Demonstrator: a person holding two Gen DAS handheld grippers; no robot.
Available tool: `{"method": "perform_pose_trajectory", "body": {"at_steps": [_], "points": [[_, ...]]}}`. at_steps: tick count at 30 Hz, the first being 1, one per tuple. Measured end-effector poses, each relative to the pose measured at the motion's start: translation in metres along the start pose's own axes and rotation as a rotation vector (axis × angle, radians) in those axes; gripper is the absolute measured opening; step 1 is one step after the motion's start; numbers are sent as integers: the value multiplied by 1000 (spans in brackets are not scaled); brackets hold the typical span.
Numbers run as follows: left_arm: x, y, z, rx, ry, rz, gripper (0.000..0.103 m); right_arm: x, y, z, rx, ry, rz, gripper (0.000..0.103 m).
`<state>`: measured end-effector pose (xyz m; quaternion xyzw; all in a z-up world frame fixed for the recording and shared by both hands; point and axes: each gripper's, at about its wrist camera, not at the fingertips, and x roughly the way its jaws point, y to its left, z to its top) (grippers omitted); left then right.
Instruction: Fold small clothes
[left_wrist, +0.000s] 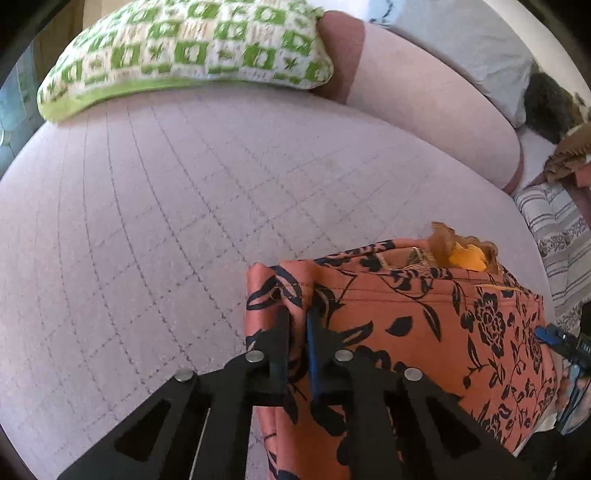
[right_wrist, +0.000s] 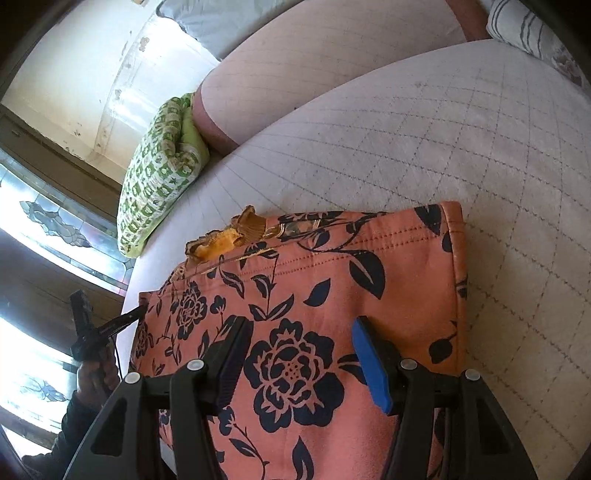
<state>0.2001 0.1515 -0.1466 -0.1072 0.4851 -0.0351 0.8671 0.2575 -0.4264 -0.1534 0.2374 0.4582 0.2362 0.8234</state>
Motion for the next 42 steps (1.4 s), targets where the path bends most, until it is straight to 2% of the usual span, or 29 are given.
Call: {"method": "perform_pose_trajectory", "body": {"at_steps": [3,5,8,11,15,17,18,19,20,21,22,24,26,28,30,31,32,34,35,37,40,42], "points": [[-11,6,-7,-26,-46,28,5,-9,4,3,-17,9,-25,61],[-23,11,-16,-50,-86,38,4,-24,9,3,-42,-25,-33,61],[-13,15,-23,-64,-58,49,5,-36,13,6,-34,-95,-23,63],[-6,14,-23,-70,-56,49,6,-25,1,7,7,-50,-73,64],[-2,8,-22,-33,-57,68,9,-37,-12,12,89,-105,15,64],[4,9,-18,-40,-54,80,19,-31,-17,18,112,-85,106,68],[6,11,-16,-54,-49,88,22,-22,-24,22,118,-61,104,68],[6,12,-15,-68,-46,97,27,-9,-40,26,154,-27,26,66],[3,13,-14,-77,-43,95,27,-2,-56,28,227,-20,32,61],[-1,13,-13,-79,-50,91,27,-5,-68,28,318,-45,95,61],[-10,13,-14,-73,-70,89,29,-11,-67,28,336,-55,112,62],[-31,6,-17,-45,-108,104,31,-26,-48,26,252,-63,105,63],[-49,-1,-28,-35,-135,76,44,-43,-27,15,186,-49,114,63],[-65,-12,-44,-27,-161,59,53,-58,-11,-5,167,-38,146,65],[-78,-27,-64,-12,-185,30,57,-69,1,-30,163,-31,181,69],[-81,-29,-71,-9,-184,21,63,-70,6,-46,154,-19,195,69],[-80,-37,-82,0,-174,6,68,-68,7,-57,149,-10,175,70],[-71,-46,-99,11,-145,-8,71,-53,-5,-78,166,31,88,71],[-62,-52,-103,24,-115,1,71,-46,-17,-83,199,39,82,65],[-32,-58,-113,57,-33,83,71,-52,-28,-86,293,-10,119,65],[-34,-70,-122,135,-74,140,71,-74,4,-84,189,-64,77,67],[-37,-73,-122,130,-73,136,71,-81,18,-92,152,-63,125,71]]}}
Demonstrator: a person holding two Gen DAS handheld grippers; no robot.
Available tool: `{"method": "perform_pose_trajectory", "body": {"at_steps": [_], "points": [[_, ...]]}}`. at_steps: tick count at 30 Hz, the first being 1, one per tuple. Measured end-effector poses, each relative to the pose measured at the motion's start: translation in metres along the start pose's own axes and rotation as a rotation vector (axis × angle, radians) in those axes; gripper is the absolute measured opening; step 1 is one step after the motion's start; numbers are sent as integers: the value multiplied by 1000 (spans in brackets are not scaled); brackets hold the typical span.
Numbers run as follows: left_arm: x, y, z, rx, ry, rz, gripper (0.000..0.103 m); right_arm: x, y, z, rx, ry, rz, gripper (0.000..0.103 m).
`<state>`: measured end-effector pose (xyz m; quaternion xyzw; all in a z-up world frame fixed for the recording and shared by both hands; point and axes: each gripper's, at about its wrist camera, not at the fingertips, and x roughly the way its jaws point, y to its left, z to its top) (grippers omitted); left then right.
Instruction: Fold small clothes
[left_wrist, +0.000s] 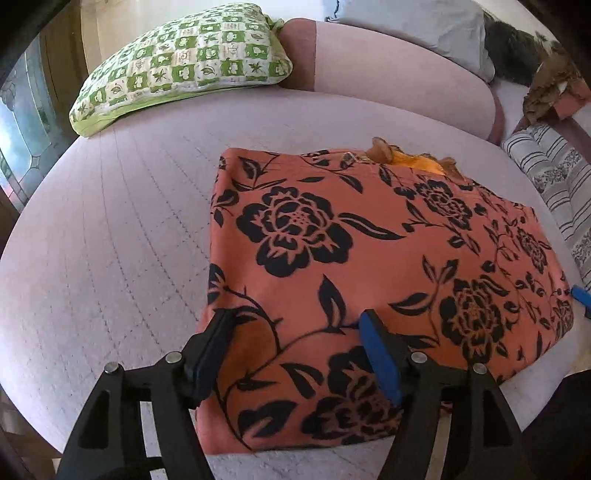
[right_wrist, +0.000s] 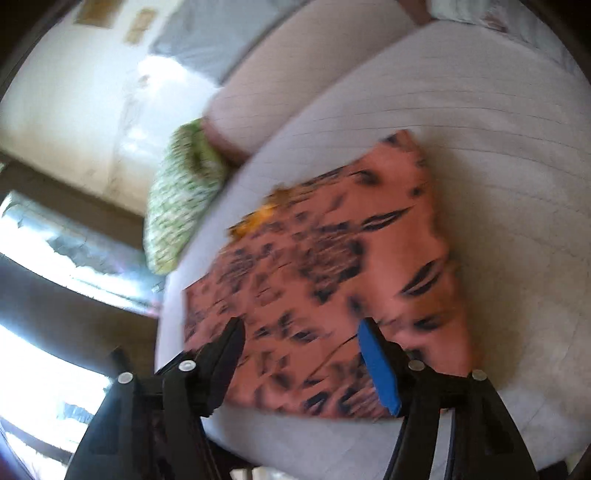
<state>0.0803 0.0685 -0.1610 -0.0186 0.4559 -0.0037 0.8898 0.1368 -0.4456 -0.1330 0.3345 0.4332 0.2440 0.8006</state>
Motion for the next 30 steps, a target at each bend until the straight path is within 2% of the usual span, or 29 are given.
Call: {"method": "perform_pose_trajectory", "body": {"at_steps": [2,4,6,9,12,14,16,18,20,22,24,27,29,30], "points": [[0,5,1,-30,3,-9,71,3,-1,-13,-7,9,-10,79],[-3,6,-1,-49,15,-9,71,26,-29,-19,69,64,-89,76],[-14,8,-3,-53,4,-17,71,17,-43,-19,178,8,-18,76],[-27,7,-10,-48,-31,-21,71,-2,-19,-17,97,-32,-24,76],[-26,4,-20,-54,-43,-22,75,-8,-9,-28,91,-17,31,77],[-9,4,-25,-54,10,-18,75,4,-16,-42,151,11,46,78],[1,2,-27,-27,7,-3,76,21,-36,-54,238,41,10,78],[-1,0,-27,-8,0,2,76,21,-52,-57,334,-2,77,77],[-2,2,-26,-26,-4,-14,76,8,-55,-56,374,-25,78,78],[-4,6,-27,-44,-11,-33,76,-3,-45,-53,329,-43,44,79],[-7,7,-28,-51,-18,-40,76,-7,-30,-47,278,-42,75,79],[-7,4,-29,-34,-23,-35,76,0,-13,-31,206,-57,56,79],[-8,4,-29,-34,-24,-40,76,11,-17,-23,195,-63,48,79],[-8,5,-29,-39,-23,-47,76,16,-28,-19,204,-56,11,79]]}}
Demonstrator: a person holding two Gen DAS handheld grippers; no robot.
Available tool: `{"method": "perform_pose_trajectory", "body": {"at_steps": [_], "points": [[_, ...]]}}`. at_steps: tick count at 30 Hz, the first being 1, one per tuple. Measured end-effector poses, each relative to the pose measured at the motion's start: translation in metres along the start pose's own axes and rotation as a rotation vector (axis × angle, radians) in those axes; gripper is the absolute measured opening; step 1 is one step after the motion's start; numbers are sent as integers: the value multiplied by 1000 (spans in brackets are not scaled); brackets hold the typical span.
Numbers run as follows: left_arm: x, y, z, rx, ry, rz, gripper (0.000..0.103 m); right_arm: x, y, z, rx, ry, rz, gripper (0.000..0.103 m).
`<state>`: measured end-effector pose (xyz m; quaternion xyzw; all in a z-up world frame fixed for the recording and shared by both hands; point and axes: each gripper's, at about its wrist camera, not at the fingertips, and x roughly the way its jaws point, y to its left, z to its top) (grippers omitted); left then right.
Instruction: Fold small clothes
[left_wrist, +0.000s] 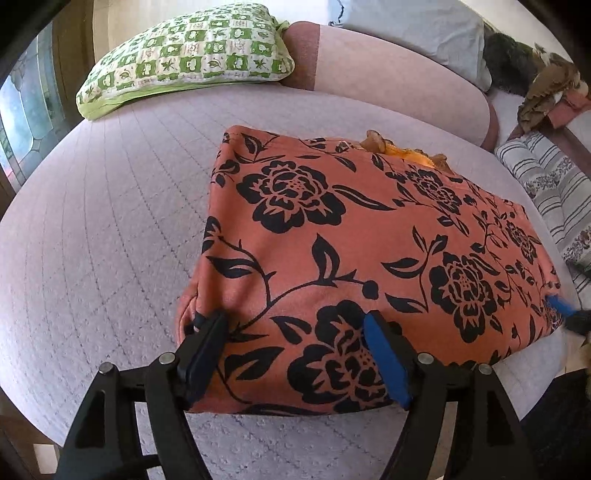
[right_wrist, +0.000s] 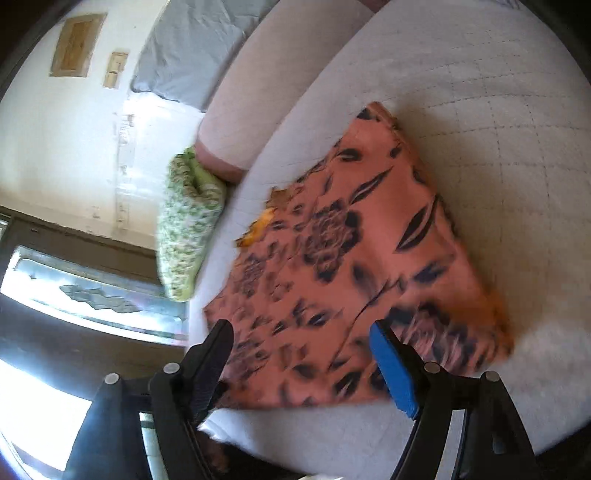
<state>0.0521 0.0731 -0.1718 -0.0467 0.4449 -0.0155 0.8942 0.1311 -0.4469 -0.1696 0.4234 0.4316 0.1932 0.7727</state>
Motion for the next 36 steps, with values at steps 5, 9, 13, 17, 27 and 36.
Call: {"method": "perform_pose_trajectory", "body": {"at_steps": [5,9,13,17,27,36], "points": [[-15,6,-1,-22,-44,-11,76,-2,-5,7,53,-3,15,80],[-22,7,-1,4,-98,70,76,-2,13,27,-25,-21,30,80],[0,17,-2,-25,-4,103,76,32,-13,56,55,-9,-35,80],[-2,17,-4,-9,-21,114,76,25,15,70,6,-23,26,81],[7,15,-1,-2,-22,120,79,46,-3,109,69,-31,58,81],[-8,18,0,-51,-45,95,79,59,6,83,28,45,15,83]]}}
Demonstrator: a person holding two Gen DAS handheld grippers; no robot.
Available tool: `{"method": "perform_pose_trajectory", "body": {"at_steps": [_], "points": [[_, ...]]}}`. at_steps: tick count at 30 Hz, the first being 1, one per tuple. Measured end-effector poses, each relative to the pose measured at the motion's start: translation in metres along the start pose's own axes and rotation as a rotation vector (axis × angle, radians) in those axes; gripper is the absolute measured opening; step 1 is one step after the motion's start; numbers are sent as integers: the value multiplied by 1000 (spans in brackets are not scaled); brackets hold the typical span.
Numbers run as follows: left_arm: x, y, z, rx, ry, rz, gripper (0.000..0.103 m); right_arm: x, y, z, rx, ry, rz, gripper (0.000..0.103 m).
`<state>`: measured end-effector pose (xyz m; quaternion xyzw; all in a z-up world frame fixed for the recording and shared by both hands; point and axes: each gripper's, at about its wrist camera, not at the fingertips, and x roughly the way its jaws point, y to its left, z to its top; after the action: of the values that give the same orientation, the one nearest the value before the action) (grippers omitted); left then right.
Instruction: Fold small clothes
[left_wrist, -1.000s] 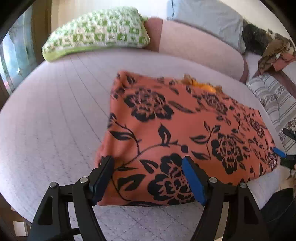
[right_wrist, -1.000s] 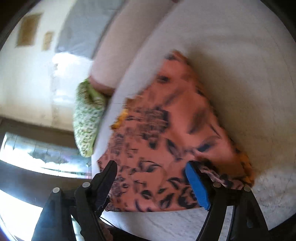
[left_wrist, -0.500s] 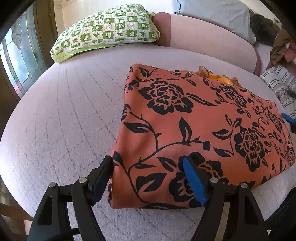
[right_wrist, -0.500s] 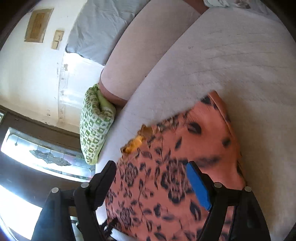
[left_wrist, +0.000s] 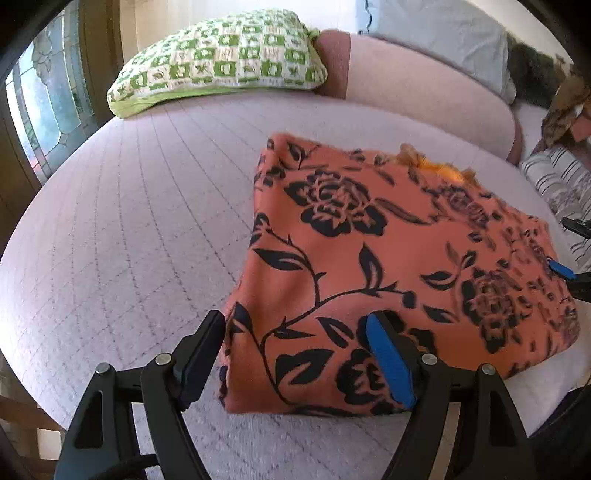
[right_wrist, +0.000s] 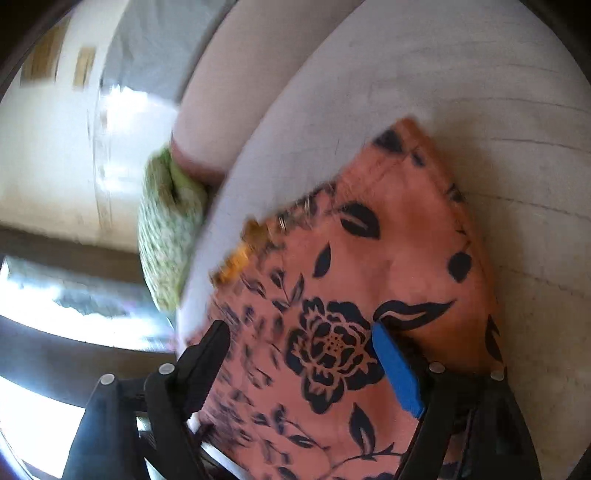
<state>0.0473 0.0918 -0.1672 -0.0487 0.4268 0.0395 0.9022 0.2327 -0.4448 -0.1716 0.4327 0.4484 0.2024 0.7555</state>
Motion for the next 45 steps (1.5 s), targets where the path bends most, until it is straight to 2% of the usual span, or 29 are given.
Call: {"method": "perform_pose_trajectory", "body": {"at_steps": [3,5,10,13,17,19,21,26,30,32,34,35,37,41,45], "points": [[-17,0,0,-4,-42,-24,79,-33,36,-26,-131,-19,33,83],[-24,-4,-2,0,-58,-31,79,-54,41,-54,-160,-32,59,83],[-25,-21,-7,31,-50,-67,79,-68,3,-137,-20,-6,65,83],[-24,-31,-9,54,-45,-78,79,-75,-25,-157,57,-29,42,83],[-26,-36,-9,70,-52,-85,79,-96,-48,-151,131,-90,38,83],[-25,-37,-10,71,-49,-82,79,-88,-53,-149,180,-97,28,83],[-23,-36,-11,70,-42,-76,79,-87,-60,-145,219,-101,55,83],[-21,-36,-6,48,-39,-78,79,-88,-53,-125,197,-140,80,83],[-16,-50,-2,71,-37,-77,79,-78,-58,-117,228,-136,36,83],[-9,-57,-2,94,-18,-60,79,-76,-59,-117,228,-143,43,83],[8,-64,-5,133,39,-12,79,-77,-61,-116,238,-139,44,83],[18,-66,-7,153,67,17,79,-79,-58,-115,234,-139,30,83],[18,-67,-8,159,47,24,80,-86,-50,-116,204,-156,-18,83],[18,-66,-8,152,47,18,80,-115,-21,-118,84,-248,-75,83],[17,-67,-9,154,50,19,80,-101,10,-104,-54,-189,-15,83]]}}
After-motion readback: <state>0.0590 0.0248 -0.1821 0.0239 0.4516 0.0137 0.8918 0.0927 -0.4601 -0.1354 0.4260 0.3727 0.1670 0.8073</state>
